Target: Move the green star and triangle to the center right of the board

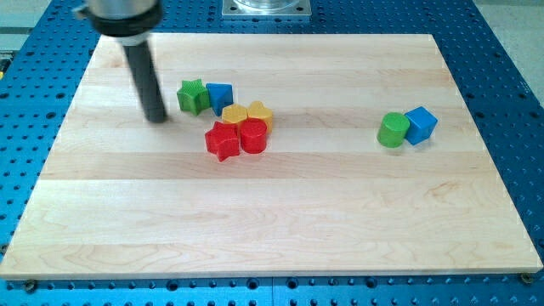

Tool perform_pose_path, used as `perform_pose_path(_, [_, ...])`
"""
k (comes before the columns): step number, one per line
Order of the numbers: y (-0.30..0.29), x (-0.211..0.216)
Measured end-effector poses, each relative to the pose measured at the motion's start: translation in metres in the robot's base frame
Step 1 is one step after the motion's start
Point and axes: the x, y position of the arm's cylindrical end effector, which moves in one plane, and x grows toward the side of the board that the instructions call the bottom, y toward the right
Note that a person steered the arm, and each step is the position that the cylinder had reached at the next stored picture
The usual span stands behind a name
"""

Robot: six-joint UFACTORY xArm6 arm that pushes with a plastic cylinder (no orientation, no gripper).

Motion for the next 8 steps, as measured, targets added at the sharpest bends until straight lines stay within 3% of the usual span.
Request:
perform_pose_path(1, [0.024,-0.033])
perform_pose_path(3, [0.140,-0.038])
perform_pose_path(4, [0.136,-0.037])
perform_pose_path(6, [0.099,0.011])
perform_pose_path(8, [0.166,-0.029])
